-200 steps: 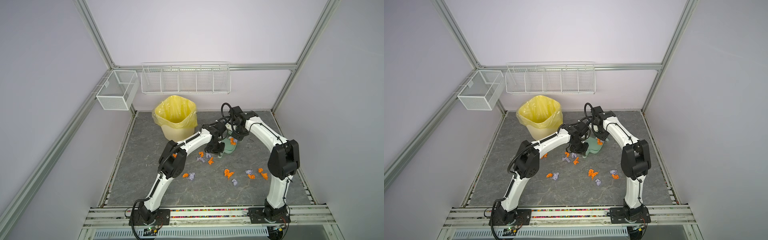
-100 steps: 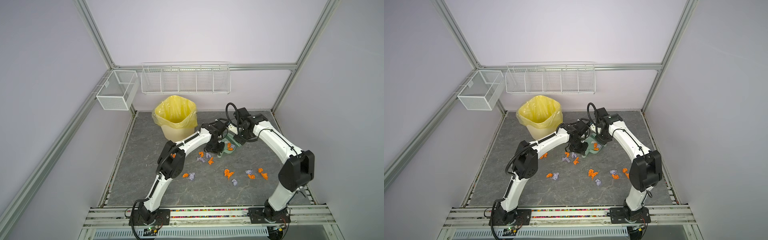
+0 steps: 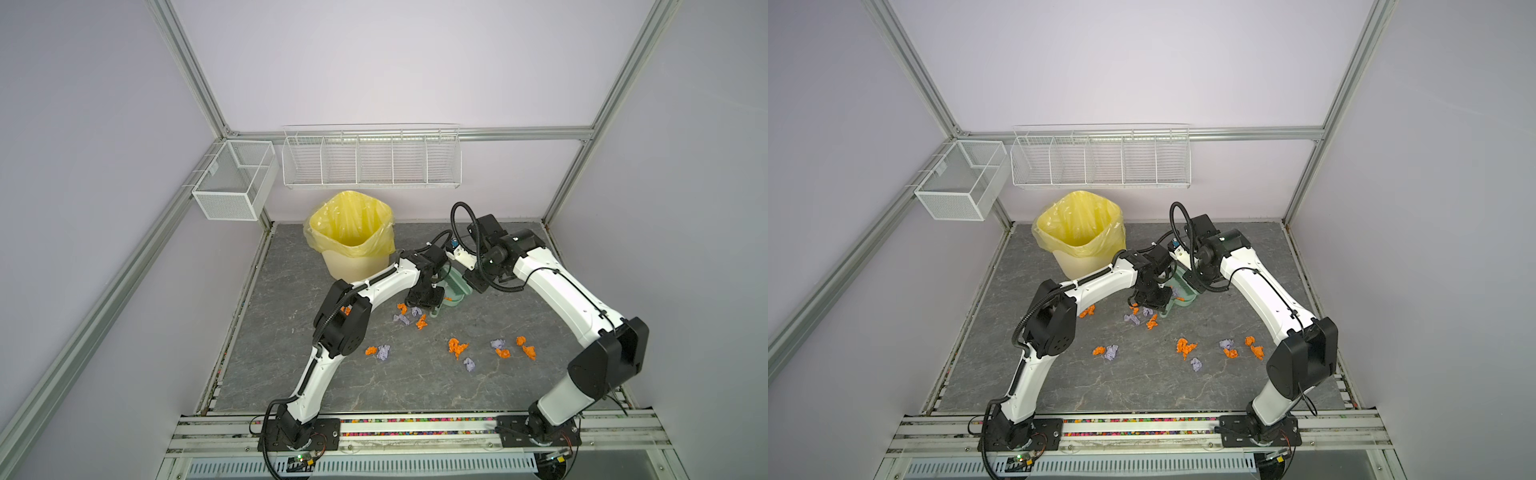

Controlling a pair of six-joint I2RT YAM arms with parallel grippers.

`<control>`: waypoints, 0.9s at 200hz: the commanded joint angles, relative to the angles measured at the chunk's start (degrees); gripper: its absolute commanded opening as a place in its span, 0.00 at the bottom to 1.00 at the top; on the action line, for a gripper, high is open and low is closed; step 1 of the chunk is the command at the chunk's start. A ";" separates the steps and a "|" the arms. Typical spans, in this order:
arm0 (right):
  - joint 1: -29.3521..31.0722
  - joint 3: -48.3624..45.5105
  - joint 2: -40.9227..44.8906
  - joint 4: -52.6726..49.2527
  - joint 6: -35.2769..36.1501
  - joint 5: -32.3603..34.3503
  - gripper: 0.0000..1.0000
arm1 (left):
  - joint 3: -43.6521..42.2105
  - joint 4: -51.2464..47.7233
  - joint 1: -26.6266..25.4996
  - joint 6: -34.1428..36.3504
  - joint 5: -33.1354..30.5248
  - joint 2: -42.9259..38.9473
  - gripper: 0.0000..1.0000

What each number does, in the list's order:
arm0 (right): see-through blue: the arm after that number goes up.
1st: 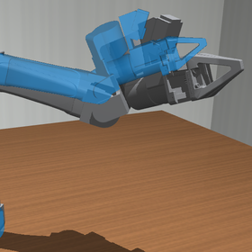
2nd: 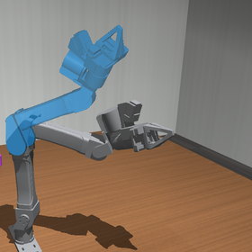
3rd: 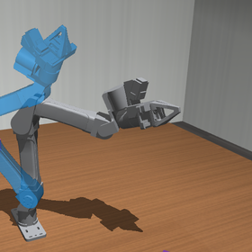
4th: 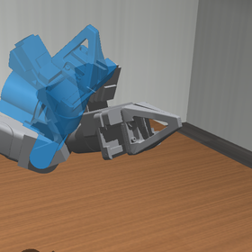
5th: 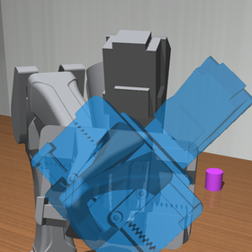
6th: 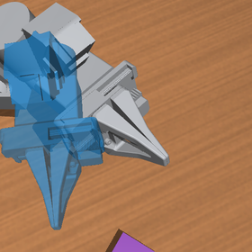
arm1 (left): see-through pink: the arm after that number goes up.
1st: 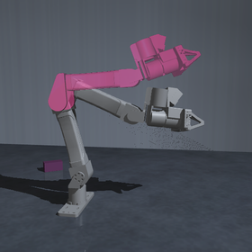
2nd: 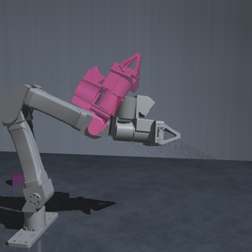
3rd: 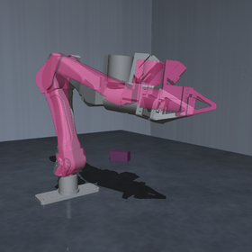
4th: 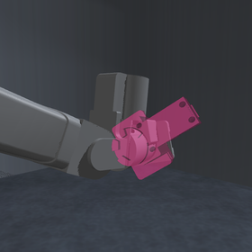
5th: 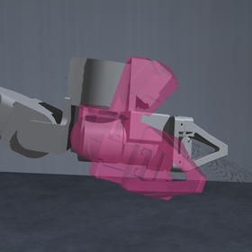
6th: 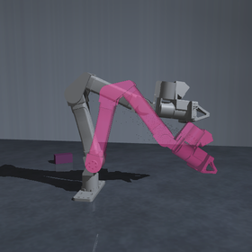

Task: Sweep away the paper scraps from the table
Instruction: 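Sweep scraps with the right gripper's brush toward the dustpan held by the left gripper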

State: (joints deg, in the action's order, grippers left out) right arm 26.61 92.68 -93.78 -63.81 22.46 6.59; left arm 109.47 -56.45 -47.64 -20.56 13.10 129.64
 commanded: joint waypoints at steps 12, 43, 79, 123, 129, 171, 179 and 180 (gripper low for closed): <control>-1.64 0.05 0.81 -0.47 -3.38 -0.22 0.07 | -1.28 0.58 -0.34 -0.19 -0.75 -1.63 0.00; -4.66 0.04 1.44 0.75 -6.02 0.61 0.07 | -1.85 1.11 -0.25 -0.44 -1.98 -2.43 0.00; -7.81 -1.43 2.99 2.47 -9.72 0.87 0.07 | -3.14 2.78 -0.29 -1.51 -1.68 -3.54 0.00; -11.08 -4.47 7.08 7.68 -13.98 0.07 0.07 | -2.75 3.27 -0.26 -1.16 -2.41 -5.05 0.00; -11.52 -4.61 7.29 8.34 -14.67 -0.86 0.07 | -2.79 3.40 -0.24 -1.11 -2.62 -5.39 0.00; -13.02 -6.60 8.64 13.25 -18.76 -6.44 0.07 | -3.68 4.39 -0.26 -1.19 -3.86 -8.08 0.00; -13.10 -7.26 9.07 14.01 -19.38 -6.84 0.07 | -3.87 4.50 -0.33 -1.16 -4.10 -8.67 0.00; -13.13 -7.35 9.10 14.12 -19.47 -6.94 0.07 | -3.89 4.50 -0.30 -1.16 -4.16 -8.69 0.00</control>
State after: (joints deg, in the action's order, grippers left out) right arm 13.82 87.48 -86.35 -54.37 6.96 3.92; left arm 106.48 -52.93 -47.64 -21.39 10.52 124.75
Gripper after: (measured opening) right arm 0.115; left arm 0.048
